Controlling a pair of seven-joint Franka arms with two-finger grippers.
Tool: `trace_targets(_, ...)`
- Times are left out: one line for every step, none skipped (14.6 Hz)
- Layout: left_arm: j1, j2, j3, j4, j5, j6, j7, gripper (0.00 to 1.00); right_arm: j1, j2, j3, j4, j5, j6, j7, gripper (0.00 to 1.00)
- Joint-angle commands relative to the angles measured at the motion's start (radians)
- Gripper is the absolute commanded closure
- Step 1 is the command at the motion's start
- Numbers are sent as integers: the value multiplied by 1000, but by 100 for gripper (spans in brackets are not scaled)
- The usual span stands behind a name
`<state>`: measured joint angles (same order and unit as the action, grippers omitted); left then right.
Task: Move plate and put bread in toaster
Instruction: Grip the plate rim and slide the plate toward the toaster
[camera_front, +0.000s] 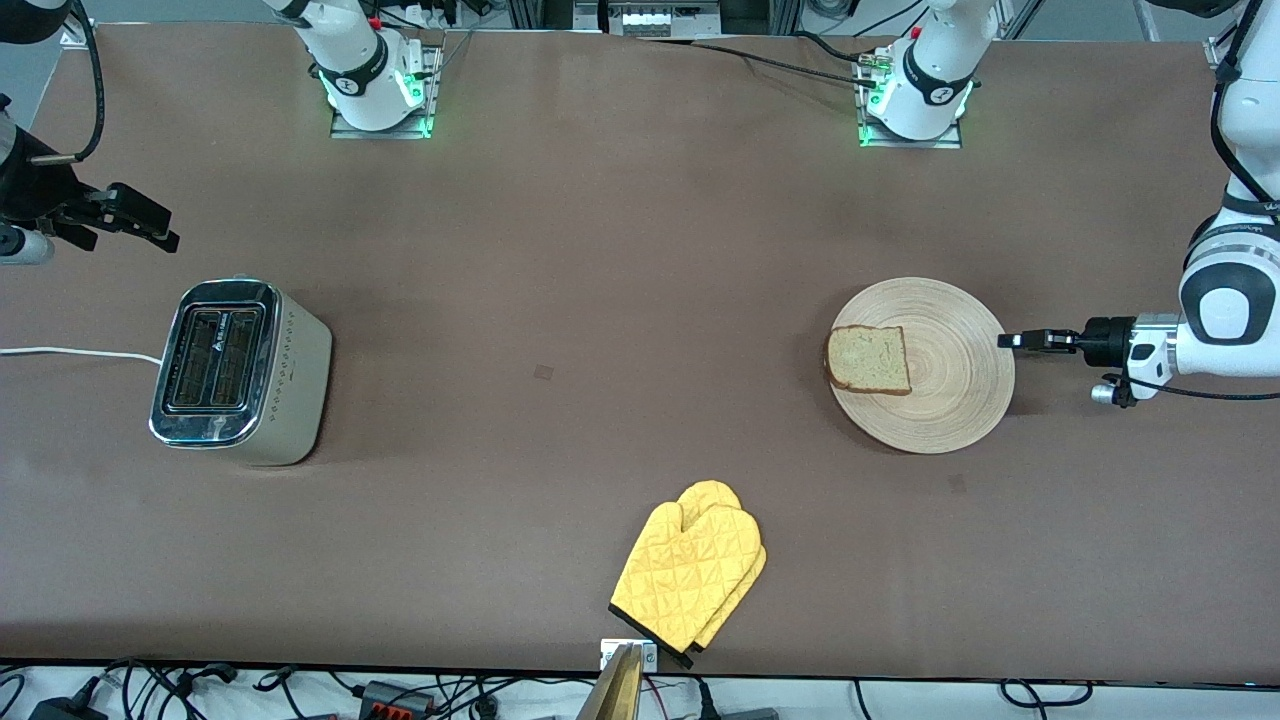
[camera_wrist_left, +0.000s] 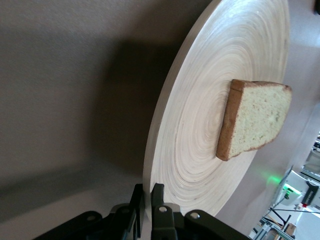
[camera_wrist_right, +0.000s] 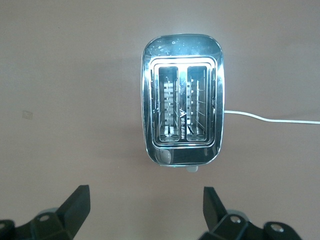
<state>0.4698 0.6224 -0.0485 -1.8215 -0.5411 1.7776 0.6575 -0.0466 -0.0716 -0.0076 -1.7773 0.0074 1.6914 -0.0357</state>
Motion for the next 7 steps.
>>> trace_targets(18,-7,-8,-5,-39,-27,42,100,-4,-13,9,-19,-14,16,5,0)
trace_targets(17,-6,-8,-2,-57,-38,54,100,-4,-13,9,-19,-14,16,5,0)
trace_targets(15,3,-7,5,-74,-64,56,100,-4,-13,9,-19,-14,16,5,0)
trace_targets(15,14,-8,30,-85,-101,57,100,-4,-13,9,-19,-14,20,5,0)
trace_targets(13,26,-8,50,-100,-134,54,100,-4,-11,9,-20,-14,24,5,0)
trace_targets(9,34,-8,73,-117,-171,50,100,-4,-11,9,-20,-14,24,5,0)
trace_targets(7,36,-8,79,-129,-188,44,100,-4,-11,9,-20,-14,24,5,0)
